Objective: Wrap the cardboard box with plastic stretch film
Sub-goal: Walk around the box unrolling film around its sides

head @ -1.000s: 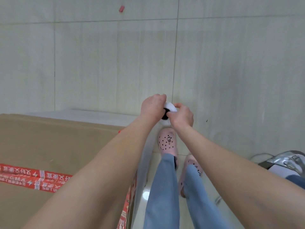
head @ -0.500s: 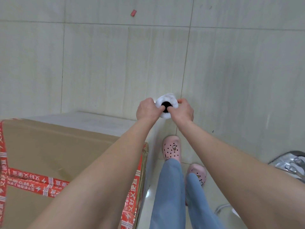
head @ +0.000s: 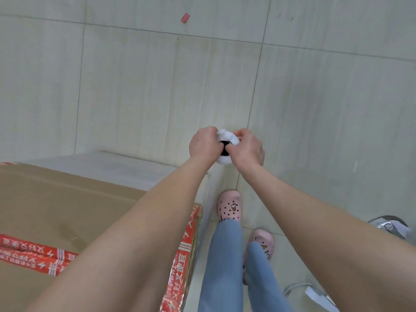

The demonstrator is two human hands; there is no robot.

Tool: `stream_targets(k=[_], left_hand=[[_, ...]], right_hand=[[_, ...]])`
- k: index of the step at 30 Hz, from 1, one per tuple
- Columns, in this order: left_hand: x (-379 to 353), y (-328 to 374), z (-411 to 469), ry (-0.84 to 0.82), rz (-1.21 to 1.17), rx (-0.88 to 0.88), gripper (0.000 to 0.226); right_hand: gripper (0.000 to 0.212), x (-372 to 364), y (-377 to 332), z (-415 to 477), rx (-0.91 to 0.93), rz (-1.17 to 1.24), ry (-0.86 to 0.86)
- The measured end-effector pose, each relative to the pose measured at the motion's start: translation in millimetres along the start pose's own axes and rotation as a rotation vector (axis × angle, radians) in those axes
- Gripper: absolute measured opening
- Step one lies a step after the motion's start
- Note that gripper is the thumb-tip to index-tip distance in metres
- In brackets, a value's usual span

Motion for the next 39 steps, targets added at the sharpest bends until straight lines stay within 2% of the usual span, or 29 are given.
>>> stream_targets(k=[3,7,11,13,16,19,21,24,26,32,39], left_hand=[[11.2,-28.2,0.5,0.021,-0.192,0.119,0.008],[23.2,-67.6,-3.9,0.088,-0.449,0.243,0.013],[26.4,-85.9,-2.7,0.069,-0.534,0.288,0.023],[26.6,-84.8,1.1,0.024,-0.482,0.261,0.028],[35.7,-65.2,7.5,0.0,-0.242,0.132,0.031],[39.2,-37.4,13.0,-0.033,0.004,-0.025,0.051],[40.3,-27.1,15.0,-0.05,0.138,-0.083,0.057],[44.6,-23.5,20.7,-0.067,0.239,-0.101,0.047],[54.2,-27.7,24.5,-0.045,0.24,-0.051,0.036],[73.5,-62.7,29.9,0.048,-0.067,0.09,0.028],[72.6,-126.0,14.9,0.194,-0.605,0.422,0.013]], right_hand=[[0.034,-7.3,-21.8,4.9,0.04,0.028,-0.002],[0.041,-30.2,-43.3,13.9,0.037,0.008,-0.121],[0.046,-53.8,-56.1,17.7,0.048,0.045,-0.228],[0.045,-55.7,-58.3,19.2,0.042,0.061,-0.217],[0.046,-56.4,-57.1,21.0,0.024,0.082,-0.21],[0.05,-55.9,-51.8,22.5,-0.02,0.109,-0.216],[0.052,-57.5,-51.8,24.9,-0.038,0.109,-0.234],[0.053,-57.3,-57.7,30.4,-0.044,0.04,-0.245],[0.05,-57.0,-65.3,34.6,-0.028,-0.048,-0.244],[0.043,-55.9,-96.4,42.1,0.031,-0.156,-0.269],[0.045,-67.9,-142.5,51.7,0.159,-0.105,-0.321]])
Point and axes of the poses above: each hand's wrist, its own z-axis towards the middle knuckle, its own x-axis out of the back of the hand, y = z × x, the point moved 10 cm from there along z, towards the middle knuckle, and after that the axes turned 14 degrees about -y, right-handed, at the moved point
